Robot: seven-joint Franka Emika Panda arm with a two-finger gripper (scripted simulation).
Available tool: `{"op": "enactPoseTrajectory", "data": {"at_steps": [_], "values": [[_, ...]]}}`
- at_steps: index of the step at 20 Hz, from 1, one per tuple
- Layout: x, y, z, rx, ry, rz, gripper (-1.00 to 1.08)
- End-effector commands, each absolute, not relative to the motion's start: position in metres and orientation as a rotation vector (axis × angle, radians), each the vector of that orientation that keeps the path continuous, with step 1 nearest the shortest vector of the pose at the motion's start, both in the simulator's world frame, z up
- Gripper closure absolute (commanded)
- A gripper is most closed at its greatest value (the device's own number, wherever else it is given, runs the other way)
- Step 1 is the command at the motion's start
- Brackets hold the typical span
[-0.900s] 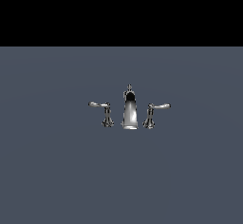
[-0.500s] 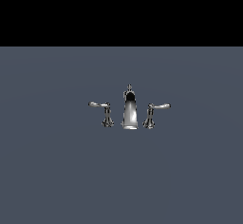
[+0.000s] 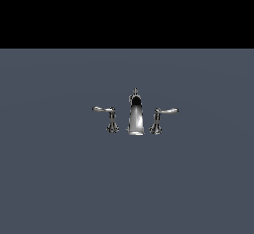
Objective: Turn on the faucet by rotating a designated handle.
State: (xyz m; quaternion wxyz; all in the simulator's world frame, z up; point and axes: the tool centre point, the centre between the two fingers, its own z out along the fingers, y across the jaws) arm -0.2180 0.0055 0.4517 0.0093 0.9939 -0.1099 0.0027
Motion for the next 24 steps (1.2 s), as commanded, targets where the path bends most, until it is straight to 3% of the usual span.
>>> {"op": "enactPoseTrajectory", "data": {"at_steps": [1, 24], "values": [[-0.206, 0.007, 0.437, 3.095, -0.429, 0.008, 1.08], [-0.073, -0.025, 0.273, 2.828, -1.354, 0.003, 1.08]]}}
